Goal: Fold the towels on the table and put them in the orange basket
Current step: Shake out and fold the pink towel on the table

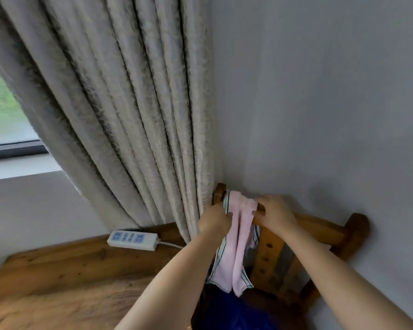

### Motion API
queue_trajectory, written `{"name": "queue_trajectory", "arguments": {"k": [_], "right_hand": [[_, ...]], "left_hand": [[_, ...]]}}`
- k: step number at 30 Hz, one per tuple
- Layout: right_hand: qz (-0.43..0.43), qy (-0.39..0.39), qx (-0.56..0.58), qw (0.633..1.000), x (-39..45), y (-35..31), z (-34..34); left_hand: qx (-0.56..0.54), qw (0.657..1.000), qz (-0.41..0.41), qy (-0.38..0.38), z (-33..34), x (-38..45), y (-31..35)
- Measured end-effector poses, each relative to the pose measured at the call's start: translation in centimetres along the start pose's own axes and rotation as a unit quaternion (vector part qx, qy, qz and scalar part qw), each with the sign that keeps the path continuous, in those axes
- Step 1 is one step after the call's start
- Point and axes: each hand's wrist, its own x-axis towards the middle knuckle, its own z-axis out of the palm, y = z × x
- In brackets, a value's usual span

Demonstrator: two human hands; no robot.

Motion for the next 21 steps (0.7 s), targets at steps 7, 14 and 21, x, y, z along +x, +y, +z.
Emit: {"name": "queue_trajectory", "arguments": {"k": [7, 14, 21], "right_hand": [[-0.069, 0.055, 0.056, 0.995, 1.8, 2.1, 2.6], [-0.148, 0.155, 0.039, 0.976, 0.9, 1.8, 2.7], [-0.093, 0.130, 0.125, 0.979, -1.8, 0.8, 0.5]], "left_hand": [[-0.123, 0.990, -0.049, 0.058, 2.5, 2.7, -0.6], [-0.122, 0.990, -0.016, 0.075, 1.1, 2.4, -2.0], [-0.143, 0.983, -0.005, 0.111, -2.1, -1.2, -4.2]]}}
